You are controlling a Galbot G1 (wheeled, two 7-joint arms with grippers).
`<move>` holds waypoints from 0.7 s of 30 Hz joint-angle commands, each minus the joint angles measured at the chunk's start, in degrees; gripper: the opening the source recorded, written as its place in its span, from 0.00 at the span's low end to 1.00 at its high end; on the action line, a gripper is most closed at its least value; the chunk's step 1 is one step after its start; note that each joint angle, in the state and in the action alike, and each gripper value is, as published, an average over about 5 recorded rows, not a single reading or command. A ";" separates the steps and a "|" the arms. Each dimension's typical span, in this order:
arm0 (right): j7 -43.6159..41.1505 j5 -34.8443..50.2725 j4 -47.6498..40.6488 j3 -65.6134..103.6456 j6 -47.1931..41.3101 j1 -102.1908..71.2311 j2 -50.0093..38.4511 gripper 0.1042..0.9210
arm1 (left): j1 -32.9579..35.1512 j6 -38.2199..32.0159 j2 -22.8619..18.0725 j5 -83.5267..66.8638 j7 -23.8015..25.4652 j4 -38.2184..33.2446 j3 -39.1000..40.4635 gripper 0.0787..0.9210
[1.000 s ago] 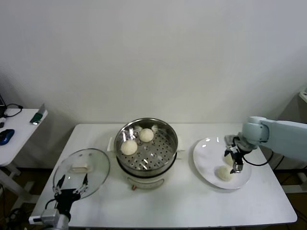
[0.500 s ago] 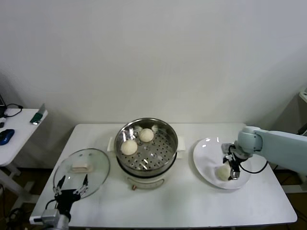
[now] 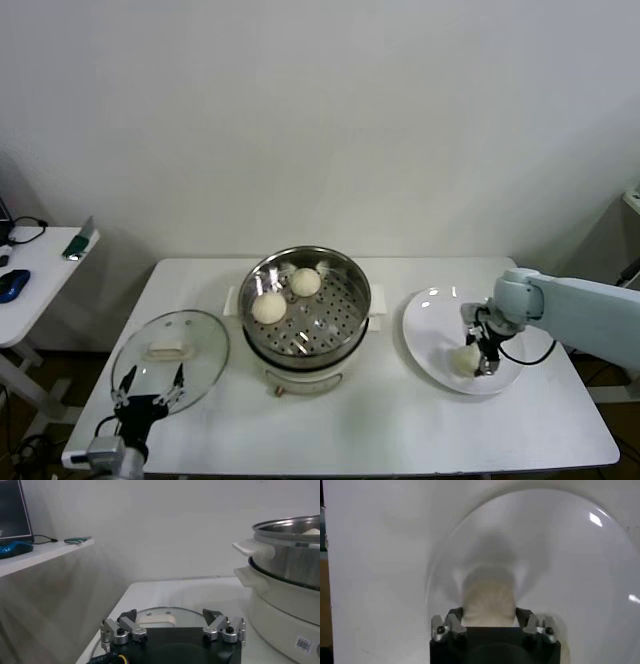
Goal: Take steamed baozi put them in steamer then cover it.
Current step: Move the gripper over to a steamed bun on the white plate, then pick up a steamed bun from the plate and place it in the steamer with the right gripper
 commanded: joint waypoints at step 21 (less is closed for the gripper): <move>-9.37 -0.13 2.93 -12.44 23.83 36.43 10.23 0.65 | 0.15 0.29 0.08 1.21 0.22 -1.18 0.00 0.88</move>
